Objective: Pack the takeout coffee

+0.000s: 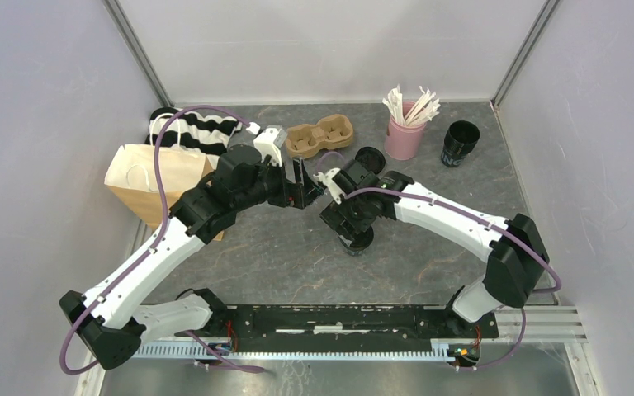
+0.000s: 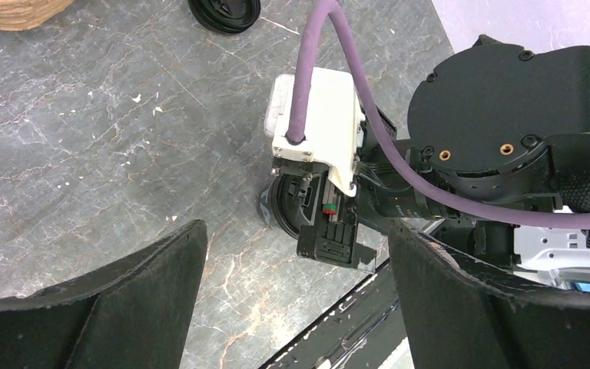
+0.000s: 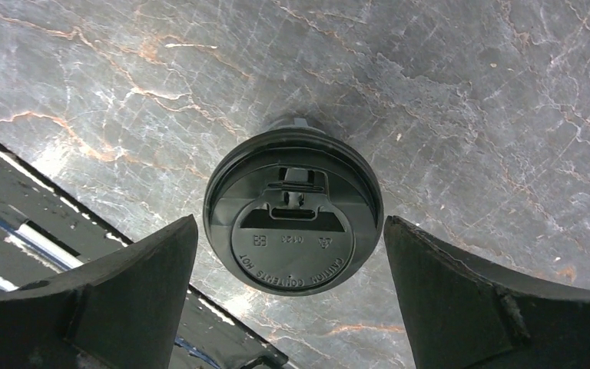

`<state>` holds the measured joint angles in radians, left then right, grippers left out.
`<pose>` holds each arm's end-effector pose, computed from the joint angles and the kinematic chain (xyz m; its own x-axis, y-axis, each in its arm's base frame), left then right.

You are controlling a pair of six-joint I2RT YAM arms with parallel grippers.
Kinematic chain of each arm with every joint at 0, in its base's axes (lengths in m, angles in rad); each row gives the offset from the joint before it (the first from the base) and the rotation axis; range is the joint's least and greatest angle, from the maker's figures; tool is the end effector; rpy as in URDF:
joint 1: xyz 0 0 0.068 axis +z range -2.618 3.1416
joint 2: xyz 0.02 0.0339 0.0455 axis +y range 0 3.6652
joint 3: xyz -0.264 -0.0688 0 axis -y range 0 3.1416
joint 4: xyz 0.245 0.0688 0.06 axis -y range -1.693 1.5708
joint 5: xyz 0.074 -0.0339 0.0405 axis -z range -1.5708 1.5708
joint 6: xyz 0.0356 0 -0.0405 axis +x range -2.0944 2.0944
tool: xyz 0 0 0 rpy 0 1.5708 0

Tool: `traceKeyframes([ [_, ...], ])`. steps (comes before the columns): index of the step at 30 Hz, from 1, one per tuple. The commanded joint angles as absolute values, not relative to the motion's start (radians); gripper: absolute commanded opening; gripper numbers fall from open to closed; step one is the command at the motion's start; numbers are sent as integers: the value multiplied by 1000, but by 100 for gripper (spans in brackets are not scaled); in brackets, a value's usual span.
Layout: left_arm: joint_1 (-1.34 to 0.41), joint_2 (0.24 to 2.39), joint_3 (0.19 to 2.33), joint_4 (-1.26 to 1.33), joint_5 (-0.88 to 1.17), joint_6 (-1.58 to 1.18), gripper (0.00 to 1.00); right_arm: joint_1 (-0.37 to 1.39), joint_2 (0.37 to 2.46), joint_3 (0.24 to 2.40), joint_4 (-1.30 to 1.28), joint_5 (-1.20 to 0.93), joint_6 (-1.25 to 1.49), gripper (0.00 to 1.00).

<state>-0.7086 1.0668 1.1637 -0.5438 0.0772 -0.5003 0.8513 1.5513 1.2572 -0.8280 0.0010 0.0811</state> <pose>0.1723 -0.1513 0.3808 -0.6245 -0.0946 -0.7753 0.4582 0.7594 -0.4618 0.2071 0.2364 0.2651 -0.6527 -0.6220 -0.4324 -0.7013 0.7121 0.0342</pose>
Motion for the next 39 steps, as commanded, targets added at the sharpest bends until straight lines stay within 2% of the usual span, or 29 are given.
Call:
traceKeyframes([
  [1,-710,1047,1170,-528,67,-436,93,871,1564,1288,-841,81,101,98],
  [6,-710,1057,1185,-541,70,-418,93,881,1582,1288,-840,83,106,98],
  [12,-710,1060,1188,-544,74,-413,94,884,1585,1273,-839,102,118,92],
  [20,-710,1077,1209,-553,72,-401,94,852,1550,1243,-822,238,158,85],
  [23,-710,1090,1234,-561,73,-388,94,753,1508,1188,-776,229,156,85],
  [33,-709,1130,1302,-590,99,-342,94,198,1466,1039,-655,147,112,85],
  [39,-709,1149,1338,-605,95,-301,94,48,1432,1009,-635,123,98,86],
])
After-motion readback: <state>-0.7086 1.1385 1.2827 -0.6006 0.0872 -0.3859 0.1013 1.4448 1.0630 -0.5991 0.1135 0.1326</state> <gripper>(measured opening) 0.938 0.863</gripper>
